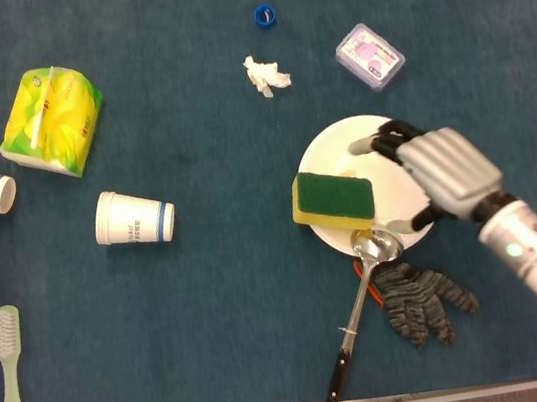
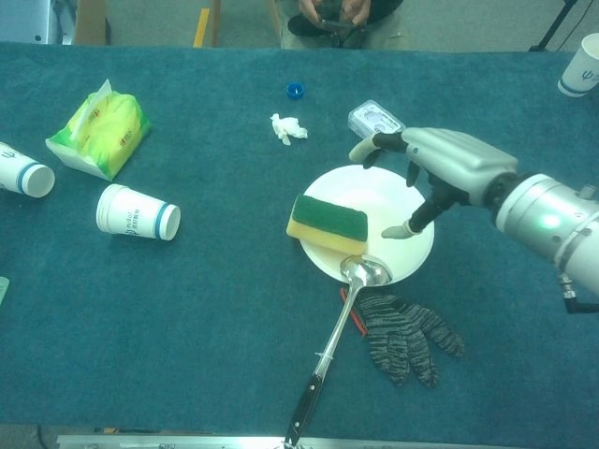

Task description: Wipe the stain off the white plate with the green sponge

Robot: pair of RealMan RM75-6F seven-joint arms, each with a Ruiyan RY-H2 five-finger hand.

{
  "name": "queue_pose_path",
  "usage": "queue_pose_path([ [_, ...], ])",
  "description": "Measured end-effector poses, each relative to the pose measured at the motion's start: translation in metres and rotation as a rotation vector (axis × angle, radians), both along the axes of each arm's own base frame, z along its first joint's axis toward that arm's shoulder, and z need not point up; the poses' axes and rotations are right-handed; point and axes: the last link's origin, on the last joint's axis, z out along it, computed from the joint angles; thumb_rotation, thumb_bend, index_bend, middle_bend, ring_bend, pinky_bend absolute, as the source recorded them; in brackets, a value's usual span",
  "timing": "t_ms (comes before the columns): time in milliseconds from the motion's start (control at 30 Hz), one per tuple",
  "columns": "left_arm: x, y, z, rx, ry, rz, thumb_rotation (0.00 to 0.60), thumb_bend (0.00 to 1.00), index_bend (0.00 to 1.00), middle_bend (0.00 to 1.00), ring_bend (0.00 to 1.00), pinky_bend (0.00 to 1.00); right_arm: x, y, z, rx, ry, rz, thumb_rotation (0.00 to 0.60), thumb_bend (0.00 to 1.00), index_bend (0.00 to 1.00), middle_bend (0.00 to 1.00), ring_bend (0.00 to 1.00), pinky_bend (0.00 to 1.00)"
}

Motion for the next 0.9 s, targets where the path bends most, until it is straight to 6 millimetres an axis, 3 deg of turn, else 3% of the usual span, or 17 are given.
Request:
queue_pose_path([
  [367, 0.001, -0.002, -0.002, -0.023, -0.004, -0.008, 0.6, 0.18, 0.15, 0.13, 0.05, 0.16, 0.029, -0.007, -0.024, 0.01, 0.078, 0.001, 0.6, 0.04, 0.26, 0.3, 0.16, 0.42],
  [900, 0.0, -0.001, -0.004, -0.038, -0.004, -0.016, 0.599, 0.18, 0.15, 0.13, 0.05, 0.16, 0.026, -0.019, -0.058, 0.022, 0.135, -0.072, 0.6, 0.04, 0.26, 0.3, 0.16, 0.42],
])
